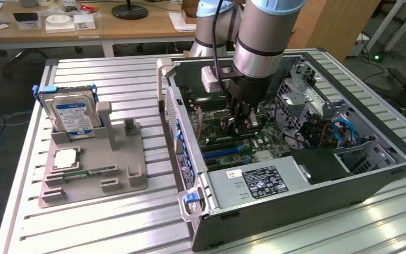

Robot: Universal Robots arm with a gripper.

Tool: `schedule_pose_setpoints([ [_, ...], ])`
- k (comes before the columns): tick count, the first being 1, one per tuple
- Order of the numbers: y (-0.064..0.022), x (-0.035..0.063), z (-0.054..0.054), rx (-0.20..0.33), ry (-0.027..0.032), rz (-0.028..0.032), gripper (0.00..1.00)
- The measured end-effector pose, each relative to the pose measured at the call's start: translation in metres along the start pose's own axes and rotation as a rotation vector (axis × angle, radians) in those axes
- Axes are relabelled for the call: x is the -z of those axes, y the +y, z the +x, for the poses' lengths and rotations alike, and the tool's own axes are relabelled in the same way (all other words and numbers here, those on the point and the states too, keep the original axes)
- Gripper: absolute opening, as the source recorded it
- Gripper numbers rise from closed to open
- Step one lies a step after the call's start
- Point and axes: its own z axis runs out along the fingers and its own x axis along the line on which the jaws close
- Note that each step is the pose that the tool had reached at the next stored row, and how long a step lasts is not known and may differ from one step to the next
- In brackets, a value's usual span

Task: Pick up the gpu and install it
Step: 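Insert the gpu into the slot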

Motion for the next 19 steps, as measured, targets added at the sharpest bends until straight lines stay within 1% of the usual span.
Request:
schedule_pose_setpoints([
  [3, 0.0036, -0.0037, 0.000, 0.000, 0.0002, -0.0001, 0.29],
  [12, 0.0040, -0.0201, 0.001, 0.000, 0.0000, -0.0001, 0.29],
  [16, 0.0072, -0.0242, 0.002, 0.000, 0.0002, -0.0002, 0.29],
  [19, 0.0077, -0.0270, 0.002, -0.001, 0.0002, -0.0002, 0.29],
])
